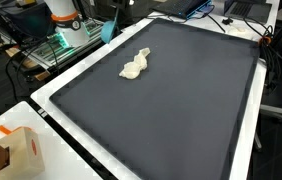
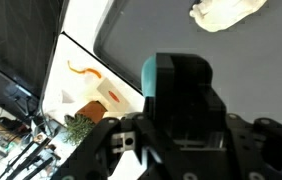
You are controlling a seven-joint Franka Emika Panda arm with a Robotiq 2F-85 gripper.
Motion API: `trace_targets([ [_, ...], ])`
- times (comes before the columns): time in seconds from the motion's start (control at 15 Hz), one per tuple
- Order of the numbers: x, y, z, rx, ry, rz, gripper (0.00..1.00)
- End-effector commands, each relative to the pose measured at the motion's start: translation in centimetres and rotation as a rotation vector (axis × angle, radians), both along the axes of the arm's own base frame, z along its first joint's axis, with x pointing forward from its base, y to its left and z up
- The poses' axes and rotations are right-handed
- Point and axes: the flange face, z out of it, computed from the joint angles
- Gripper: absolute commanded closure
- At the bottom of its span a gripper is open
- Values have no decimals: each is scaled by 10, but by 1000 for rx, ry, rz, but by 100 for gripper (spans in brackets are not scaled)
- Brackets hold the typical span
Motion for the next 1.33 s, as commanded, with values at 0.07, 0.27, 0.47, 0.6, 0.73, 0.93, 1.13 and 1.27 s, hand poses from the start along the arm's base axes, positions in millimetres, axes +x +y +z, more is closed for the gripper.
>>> trace_targets([
  [0.07,10,-11,-36,-225,53,-115,75],
  [0.27,9,-16,-60,-329,140,-161,75],
  [0.47,9,-16,-84,-371,231,-167,75],
  [0.6,10,-16,-97,-373,276,-155,75],
  [0.73,13,-16,-111,-369,309,-116,75],
  [0.93,16,-17,-130,-383,364,-42,75],
  [1.13,21,-20,-149,-404,426,64,75],
  [1.27,23,-22,-161,-415,460,127,75],
])
